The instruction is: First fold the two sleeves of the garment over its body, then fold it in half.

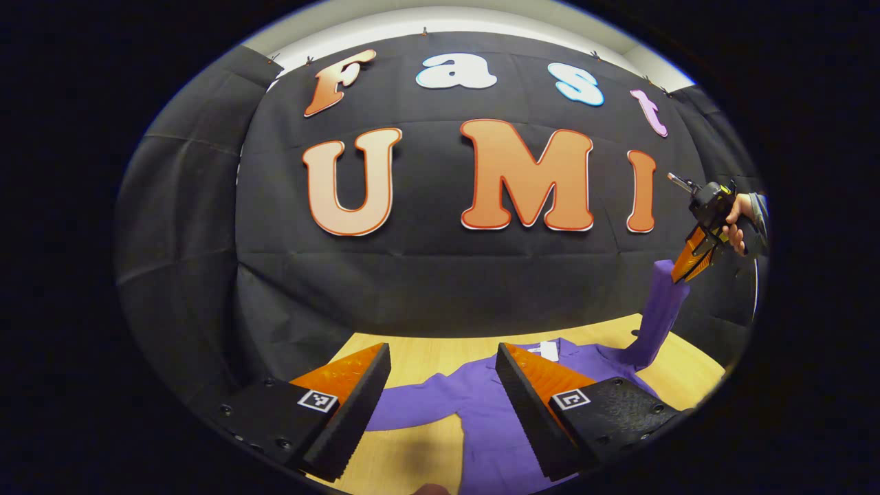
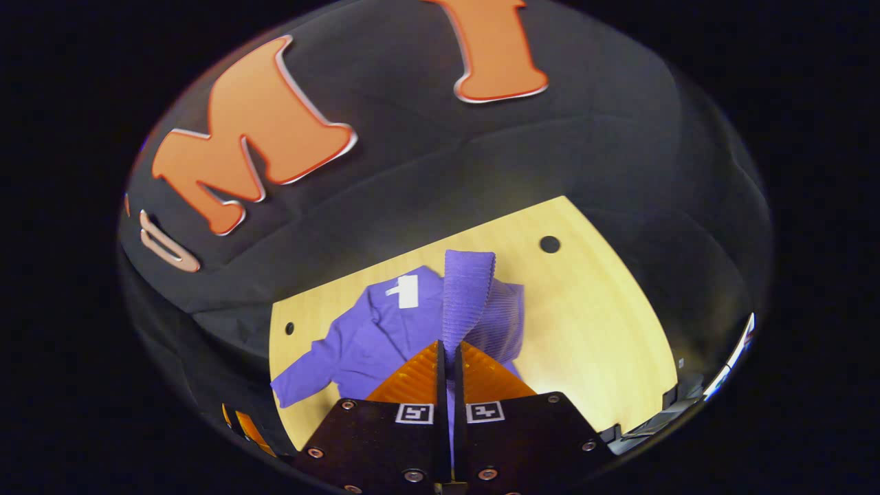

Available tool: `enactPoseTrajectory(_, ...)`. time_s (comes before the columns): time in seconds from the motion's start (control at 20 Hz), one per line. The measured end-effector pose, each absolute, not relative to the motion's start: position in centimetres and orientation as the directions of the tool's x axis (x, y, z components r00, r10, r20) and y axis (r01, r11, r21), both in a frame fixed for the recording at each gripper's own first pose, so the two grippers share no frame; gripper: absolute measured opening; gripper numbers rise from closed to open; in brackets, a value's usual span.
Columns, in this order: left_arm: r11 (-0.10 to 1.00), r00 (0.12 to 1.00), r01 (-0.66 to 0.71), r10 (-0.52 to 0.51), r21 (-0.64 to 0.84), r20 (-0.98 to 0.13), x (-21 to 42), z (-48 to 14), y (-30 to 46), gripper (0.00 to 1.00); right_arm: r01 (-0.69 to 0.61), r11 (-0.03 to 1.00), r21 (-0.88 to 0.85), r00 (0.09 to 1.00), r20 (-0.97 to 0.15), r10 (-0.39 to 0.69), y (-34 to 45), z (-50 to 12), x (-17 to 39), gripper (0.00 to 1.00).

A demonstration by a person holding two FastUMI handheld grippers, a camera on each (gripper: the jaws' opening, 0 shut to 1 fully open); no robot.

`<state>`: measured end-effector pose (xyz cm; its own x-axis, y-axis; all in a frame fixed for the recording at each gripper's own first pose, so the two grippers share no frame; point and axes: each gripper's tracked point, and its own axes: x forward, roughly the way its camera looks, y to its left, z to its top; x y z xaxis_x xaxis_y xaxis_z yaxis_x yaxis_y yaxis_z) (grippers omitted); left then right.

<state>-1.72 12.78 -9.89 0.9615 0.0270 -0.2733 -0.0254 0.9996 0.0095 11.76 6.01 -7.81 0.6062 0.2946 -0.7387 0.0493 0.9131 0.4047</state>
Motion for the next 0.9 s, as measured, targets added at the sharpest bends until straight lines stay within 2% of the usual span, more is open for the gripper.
enactPoseTrajectory(0.4,0.994,0.949,-0.1,0.111,0.053,-0.296,-2.6,-10.9,19.6,0.97,-0.134,0.892,0.432,0.539,-0.723,0.432,19.7,-7.8,10.8,0.03)
enactPoseTrajectory(0.6,0.99,0.94,-0.12,0.137,0.071,-0.312,-2.4,-11.5,21.9,0.97,-0.192,0.891,0.412,0.521,-0.726,0.448,23.9,-8.6,10.5,0.02)
enactPoseTrajectory(0.65,0.99,0.939,-0.123,0.141,0.075,-0.314,-2.2,-11.6,22.4,0.92,-0.195,0.892,0.407,0.521,-0.728,0.446,24.4,-9.0,10.3,0.02)
enactPoseTrajectory(0.7,0.989,0.936,-0.127,0.146,0.079,-0.319,-2.3,-11.8,22.9,0.97,-0.192,0.892,0.41,0.516,-0.731,0.447,25.1,-9.4,10.3,0.02)
enactPoseTrajectory(0.9,0.985,0.923,-0.145,0.17,0.099,-0.346,-1.5,-13.1,24.7,0.97,-0.211,0.868,0.45,0.511,-0.706,0.49,27.1,-9.6,10.2,0.1)
